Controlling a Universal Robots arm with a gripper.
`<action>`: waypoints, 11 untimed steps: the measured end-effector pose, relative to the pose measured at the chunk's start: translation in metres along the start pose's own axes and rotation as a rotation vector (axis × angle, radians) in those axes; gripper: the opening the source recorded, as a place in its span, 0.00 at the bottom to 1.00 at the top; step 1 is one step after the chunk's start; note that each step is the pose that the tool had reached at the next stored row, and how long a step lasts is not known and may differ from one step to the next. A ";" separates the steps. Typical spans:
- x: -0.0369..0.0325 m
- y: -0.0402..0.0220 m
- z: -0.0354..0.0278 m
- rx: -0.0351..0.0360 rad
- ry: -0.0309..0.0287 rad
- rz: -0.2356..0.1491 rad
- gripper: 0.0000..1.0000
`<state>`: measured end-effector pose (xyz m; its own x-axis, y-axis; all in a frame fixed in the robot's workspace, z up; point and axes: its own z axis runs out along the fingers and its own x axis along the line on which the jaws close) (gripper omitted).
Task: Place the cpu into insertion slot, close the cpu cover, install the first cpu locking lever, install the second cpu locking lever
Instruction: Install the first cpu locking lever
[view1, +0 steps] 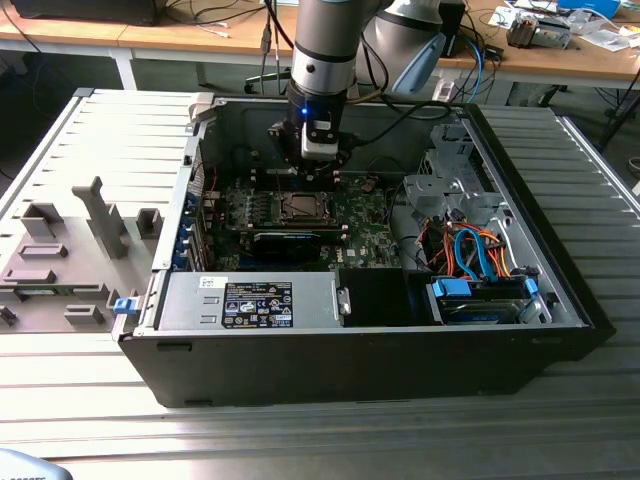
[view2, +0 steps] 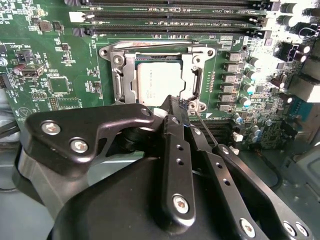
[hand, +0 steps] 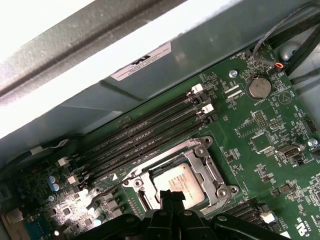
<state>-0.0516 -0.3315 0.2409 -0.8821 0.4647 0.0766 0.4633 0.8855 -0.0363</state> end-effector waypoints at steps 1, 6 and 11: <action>0.0000 0.0000 0.0000 0.0002 -0.0001 -0.002 0.11; 0.0000 0.0000 0.0000 0.0012 -0.0006 -0.016 0.11; 0.0000 0.0000 0.0000 0.0026 -0.0012 -0.034 0.11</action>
<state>-0.0516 -0.3315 0.2409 -0.8977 0.4339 0.0766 0.4324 0.9009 -0.0362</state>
